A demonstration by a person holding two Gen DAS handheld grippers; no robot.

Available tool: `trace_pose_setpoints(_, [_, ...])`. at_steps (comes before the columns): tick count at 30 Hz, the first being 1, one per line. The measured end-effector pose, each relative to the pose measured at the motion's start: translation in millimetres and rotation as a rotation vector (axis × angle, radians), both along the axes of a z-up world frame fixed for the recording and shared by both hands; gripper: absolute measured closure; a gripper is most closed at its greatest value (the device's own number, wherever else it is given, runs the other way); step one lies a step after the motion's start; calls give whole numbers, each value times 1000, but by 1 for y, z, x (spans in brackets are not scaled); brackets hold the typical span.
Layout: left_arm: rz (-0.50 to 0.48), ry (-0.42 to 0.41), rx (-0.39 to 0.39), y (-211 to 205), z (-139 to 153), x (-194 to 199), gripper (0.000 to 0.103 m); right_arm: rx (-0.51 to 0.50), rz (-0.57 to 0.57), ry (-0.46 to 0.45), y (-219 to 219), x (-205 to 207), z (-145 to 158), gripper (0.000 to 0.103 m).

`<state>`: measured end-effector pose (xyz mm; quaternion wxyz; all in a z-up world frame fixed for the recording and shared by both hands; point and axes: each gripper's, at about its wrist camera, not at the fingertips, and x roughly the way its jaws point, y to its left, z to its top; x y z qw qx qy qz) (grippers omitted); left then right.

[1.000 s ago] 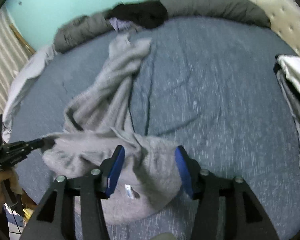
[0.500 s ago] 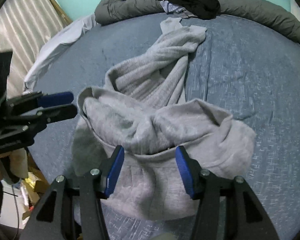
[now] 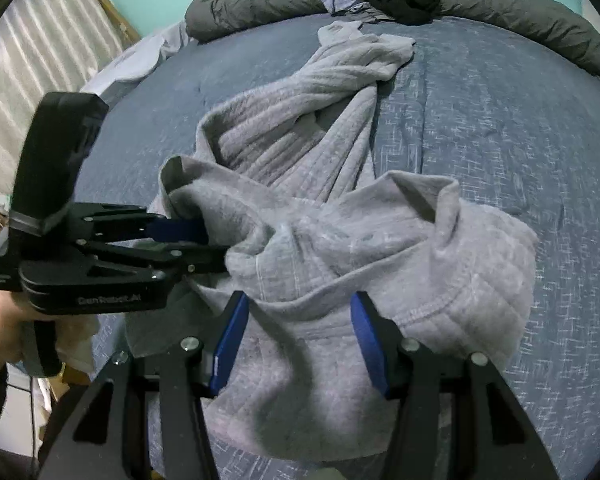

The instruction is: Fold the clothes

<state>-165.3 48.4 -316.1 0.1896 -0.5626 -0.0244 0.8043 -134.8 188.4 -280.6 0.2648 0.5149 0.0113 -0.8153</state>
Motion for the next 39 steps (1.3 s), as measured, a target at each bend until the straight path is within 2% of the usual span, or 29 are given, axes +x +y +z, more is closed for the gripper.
trace_pose_setpoints(2, [27, 13, 41, -10, 9, 3, 63, 16, 16, -2, -6, -2, -4, 60])
trace_pose_setpoints(4, [74, 40, 94, -23, 22, 8, 62, 40, 27, 0, -12, -3, -9, 80])
trace_pose_setpoints(6, [119, 79, 120, -40, 38, 13, 60, 57, 28, 9, -14, -3, -11, 91])
trace_pose_setpoints(9, [153, 124, 136, -63, 55, 21, 55, 39, 17, 30, -9, 1, -6, 98])
trace_pose_setpoints(13, [170, 154, 99, -85, 63, 29, 51, 27, 24, 60, -5, 13, 6, 100])
trace_pose_setpoints(17, [188, 148, 102, -104, 60, 38, 45, 12, 48, 85, -1, 32, 22, 100])
trace_pose_setpoints(22, [191, 130, 108, -108, 46, 45, 43, -19, 60, 112, 5, 45, 38, 100])
trace_pose_setpoints(27, [195, 138, 131, -108, 48, 46, 43, -86, 52, 177, 6, 55, 74, 100])
trace_pose_setpoints(31, [202, 150, 136, -108, 52, 44, 43, -103, 30, 254, 7, 44, 110, 100])
trace_pose_setpoints(34, [208, 158, 140, -107, 55, 42, 41, -108, -29, 269, 9, 18, 122, 100])
trace_pose_setpoints(36, [211, 164, 143, -107, 56, 41, 40, -61, -66, 223, 3, -7, 108, 100])
trace_pose_setpoints(39, [217, 173, 146, -106, 59, 39, 40, 53, -66, 104, -10, -34, 63, 100])
